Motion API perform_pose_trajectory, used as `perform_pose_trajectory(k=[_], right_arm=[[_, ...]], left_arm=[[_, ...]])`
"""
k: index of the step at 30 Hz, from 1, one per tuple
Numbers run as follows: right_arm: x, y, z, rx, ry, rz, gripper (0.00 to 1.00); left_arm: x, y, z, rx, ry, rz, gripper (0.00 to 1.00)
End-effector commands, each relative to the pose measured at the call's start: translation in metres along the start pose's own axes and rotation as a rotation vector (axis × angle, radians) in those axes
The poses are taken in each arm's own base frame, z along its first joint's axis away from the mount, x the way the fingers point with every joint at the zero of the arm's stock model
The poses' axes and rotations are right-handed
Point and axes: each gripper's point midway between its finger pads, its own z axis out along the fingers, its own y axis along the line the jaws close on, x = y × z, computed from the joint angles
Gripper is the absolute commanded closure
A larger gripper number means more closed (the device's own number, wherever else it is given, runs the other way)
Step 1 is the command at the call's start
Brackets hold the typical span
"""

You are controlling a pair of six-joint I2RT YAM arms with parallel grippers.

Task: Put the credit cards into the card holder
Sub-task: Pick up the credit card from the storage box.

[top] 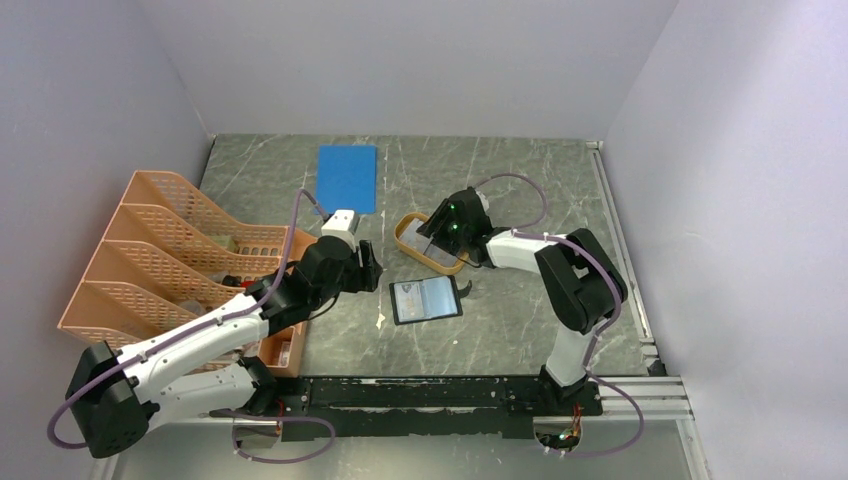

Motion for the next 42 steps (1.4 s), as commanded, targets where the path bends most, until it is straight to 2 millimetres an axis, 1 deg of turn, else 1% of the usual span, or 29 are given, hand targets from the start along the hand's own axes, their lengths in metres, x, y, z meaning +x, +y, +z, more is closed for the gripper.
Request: perform_pose_trajectory(k=[1, 7, 15, 21, 27, 30, 36, 42], right_arm=[[-0.005, 0.003, 0.006, -0.015, -0.008, 0.016, 0.45], [-0.006, 0.007, 0.006, -0.038, -0.008, 0.012, 0.53], [-0.006, 0.019, 0.004, -0.1, -0.002, 0.014, 0.55], [-0.004, 0.028, 0.007, -0.145, 0.019, 0.012, 0.57], [-0.002, 0.031, 0.01, -0.161, 0.029, 0.02, 0.57], [-0.001, 0.033, 0.011, -0.168, 0.036, 0.031, 0.61], [-0.004, 0.038, 0.009, -0.204, 0.022, 0.051, 0.72], [-0.004, 0.043, 0.011, -0.224, 0.026, 0.047, 0.75]], left_arm=[[0.0, 0.006, 0.003, -0.022, -0.013, 0.014, 0.35], [0.002, 0.006, 0.004, -0.021, -0.006, 0.015, 0.35], [0.004, 0.006, 0.005, -0.02, 0.0, 0.012, 0.36], [0.006, 0.006, 0.006, -0.018, 0.006, 0.011, 0.36], [0.008, 0.007, 0.006, -0.021, 0.015, 0.013, 0.36], [0.009, 0.007, 0.006, -0.022, 0.017, 0.012, 0.36], [0.01, 0.007, 0.007, -0.024, 0.021, 0.014, 0.36], [0.01, 0.007, 0.008, -0.022, 0.021, 0.014, 0.36]])
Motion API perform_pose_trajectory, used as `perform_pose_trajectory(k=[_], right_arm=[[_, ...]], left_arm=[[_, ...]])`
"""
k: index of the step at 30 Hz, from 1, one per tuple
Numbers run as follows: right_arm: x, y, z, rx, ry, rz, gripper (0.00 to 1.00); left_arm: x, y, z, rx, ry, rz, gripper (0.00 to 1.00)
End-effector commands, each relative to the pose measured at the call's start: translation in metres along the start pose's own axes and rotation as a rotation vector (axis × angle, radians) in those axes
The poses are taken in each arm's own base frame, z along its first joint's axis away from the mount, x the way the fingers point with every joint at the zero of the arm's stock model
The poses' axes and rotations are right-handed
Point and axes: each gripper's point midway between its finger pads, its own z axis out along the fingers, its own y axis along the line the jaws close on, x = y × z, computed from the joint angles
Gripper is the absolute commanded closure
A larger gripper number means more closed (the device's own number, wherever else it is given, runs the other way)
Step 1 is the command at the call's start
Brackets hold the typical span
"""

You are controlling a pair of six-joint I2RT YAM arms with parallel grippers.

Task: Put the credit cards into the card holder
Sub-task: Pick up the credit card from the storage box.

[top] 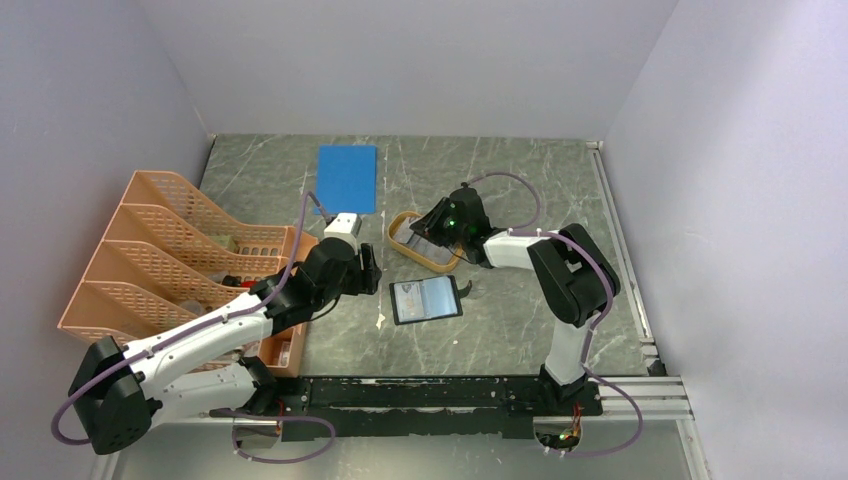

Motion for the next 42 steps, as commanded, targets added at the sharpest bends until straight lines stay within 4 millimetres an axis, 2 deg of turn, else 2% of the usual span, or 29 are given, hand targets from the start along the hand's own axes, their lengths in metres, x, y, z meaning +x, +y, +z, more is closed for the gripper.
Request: perform_pose_trajectory(k=[1, 9, 15, 27, 31, 37, 42], right_arm=[[-0.006, 0.01, 0.004, -0.044, -0.008, 0.004, 0.75], [-0.005, 0.012, 0.009, -0.052, 0.006, 0.015, 0.81], [-0.002, 0.008, 0.016, -0.029, 0.031, 0.027, 0.81], [0.007, -0.01, 0.024, 0.044, 0.074, 0.052, 0.72], [0.009, -0.01, 0.024, 0.047, 0.079, 0.057, 0.77], [-0.001, 0.01, 0.012, -0.016, 0.07, 0.068, 0.95], [-0.019, 0.045, -0.022, -0.071, 0.055, 0.094, 1.0]], left_arm=[[-0.002, 0.001, 0.002, -0.002, -0.012, 0.001, 0.36], [-0.001, 0.002, 0.002, -0.002, -0.011, 0.0, 0.37], [-0.001, 0.002, 0.002, -0.002, -0.009, 0.0, 0.37], [0.0, 0.003, 0.003, -0.008, -0.005, 0.001, 0.37], [0.0, 0.003, 0.003, -0.008, -0.005, 0.0, 0.37], [-0.003, 0.003, 0.001, -0.014, -0.012, 0.003, 0.37], [-0.015, 0.003, -0.005, -0.024, -0.046, -0.013, 0.38]])
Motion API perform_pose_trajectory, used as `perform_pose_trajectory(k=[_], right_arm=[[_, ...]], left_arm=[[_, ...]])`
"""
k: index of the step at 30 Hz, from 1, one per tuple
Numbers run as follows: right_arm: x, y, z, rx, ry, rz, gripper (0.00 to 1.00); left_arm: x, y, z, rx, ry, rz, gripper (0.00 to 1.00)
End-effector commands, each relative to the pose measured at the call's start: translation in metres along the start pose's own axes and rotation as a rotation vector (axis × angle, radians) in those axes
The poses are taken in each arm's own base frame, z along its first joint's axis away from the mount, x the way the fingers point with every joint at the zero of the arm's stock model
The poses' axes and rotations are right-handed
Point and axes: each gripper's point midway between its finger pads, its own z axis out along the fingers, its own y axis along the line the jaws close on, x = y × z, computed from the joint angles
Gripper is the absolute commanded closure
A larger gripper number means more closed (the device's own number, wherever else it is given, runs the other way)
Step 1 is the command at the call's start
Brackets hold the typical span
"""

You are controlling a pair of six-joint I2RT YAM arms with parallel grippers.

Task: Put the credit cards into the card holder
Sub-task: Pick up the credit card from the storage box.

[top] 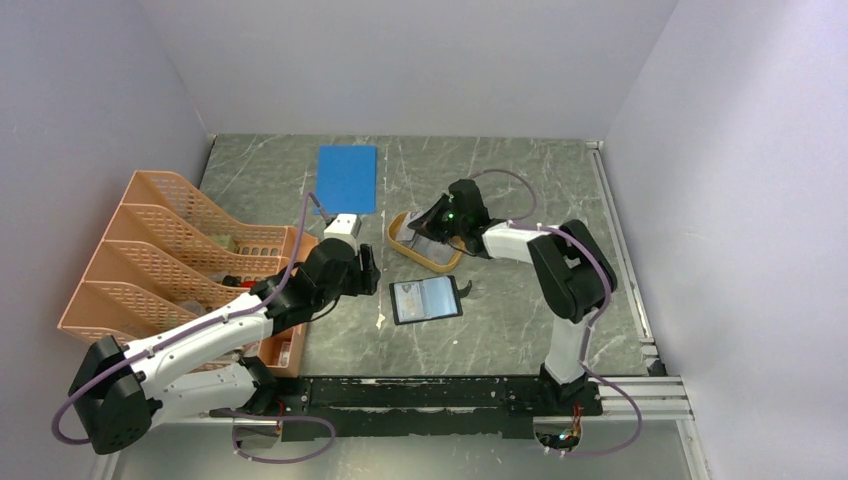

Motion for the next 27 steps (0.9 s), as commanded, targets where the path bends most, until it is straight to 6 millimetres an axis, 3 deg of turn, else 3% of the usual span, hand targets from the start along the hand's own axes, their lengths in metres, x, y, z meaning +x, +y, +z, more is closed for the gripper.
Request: perform_pose_trajectory(k=[1, 5, 11, 15, 21, 27], right_arm=[[-0.019, 0.048, -0.043, -0.093, -0.026, 0.023, 1.0], [-0.021, 0.069, -0.083, -0.133, -0.002, 0.085, 1.0], [-0.009, 0.077, -0.144, -0.262, 0.178, 0.388, 1.0], [-0.009, 0.081, -0.174, -0.272, 0.2, 0.416, 1.0], [0.002, 0.076, -0.197, -0.283, 0.269, 0.421, 1.0], [0.007, 0.074, -0.204, -0.294, 0.297, 0.391, 1.0]], left_arm=[[-0.02, 0.002, -0.008, -0.019, -0.06, -0.022, 0.38], [-0.038, 0.002, -0.018, -0.034, -0.114, -0.064, 0.38], [-0.08, -0.005, -0.04, -0.039, -0.207, -0.116, 0.38], [-0.095, -0.018, -0.047, 0.002, -0.215, -0.144, 0.38], [-0.098, -0.044, -0.048, 0.108, -0.173, -0.173, 0.38], [-0.092, -0.057, -0.048, 0.174, -0.135, -0.186, 0.38]])
